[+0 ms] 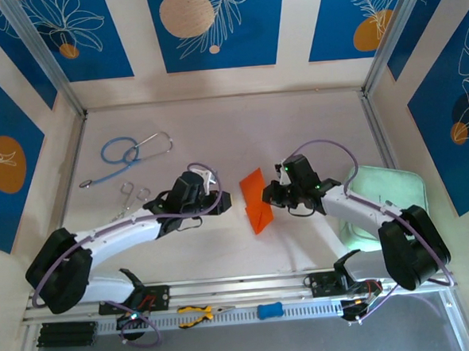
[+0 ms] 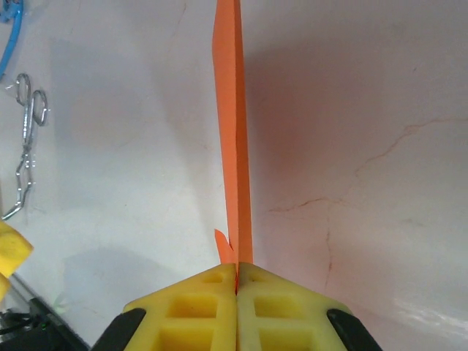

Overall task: Fold a paper plane with a square sheet of paper (pick it up from the middle)
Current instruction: Turn over the paper at the center of the table.

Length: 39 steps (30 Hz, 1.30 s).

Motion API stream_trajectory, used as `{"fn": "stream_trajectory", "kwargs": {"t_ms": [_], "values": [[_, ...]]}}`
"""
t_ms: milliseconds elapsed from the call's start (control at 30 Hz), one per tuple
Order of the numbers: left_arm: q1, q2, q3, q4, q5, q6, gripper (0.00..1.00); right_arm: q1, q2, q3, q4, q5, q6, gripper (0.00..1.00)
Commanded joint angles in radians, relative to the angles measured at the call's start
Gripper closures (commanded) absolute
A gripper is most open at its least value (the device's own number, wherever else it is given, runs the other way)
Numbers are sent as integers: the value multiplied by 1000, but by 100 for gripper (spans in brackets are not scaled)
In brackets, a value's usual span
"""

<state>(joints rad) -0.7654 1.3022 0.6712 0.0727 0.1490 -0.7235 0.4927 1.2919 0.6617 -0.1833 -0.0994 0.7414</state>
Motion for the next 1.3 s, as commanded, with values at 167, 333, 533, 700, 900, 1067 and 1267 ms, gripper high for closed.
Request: {"fn": "stream_trajectory", "kwargs": {"t_ms": [167,333,533,700,900,1067,1267], "values": [[19,-82,-36,-56,-117,22,65,51,-29,115,-202,150,-127,92],[25,-119,-48,-78,-149,19,62,98,-22,167,-270,253,-171,92],[34,-162,-77,-90,-196,4,58,152,-2,235,-360,416,-202,92],[43,-190,-91,-110,-226,-2,55,214,45,320,-465,648,-223,92],[49,-266,-115,-164,-320,-28,54,292,186,448,-604,914,-198,93],[51,-386,-143,-240,-432,-58,52,336,312,518,-639,974,-181,94],[53,-547,-149,-389,-583,-87,50,403,490,625,-664,941,-176,93]]}}
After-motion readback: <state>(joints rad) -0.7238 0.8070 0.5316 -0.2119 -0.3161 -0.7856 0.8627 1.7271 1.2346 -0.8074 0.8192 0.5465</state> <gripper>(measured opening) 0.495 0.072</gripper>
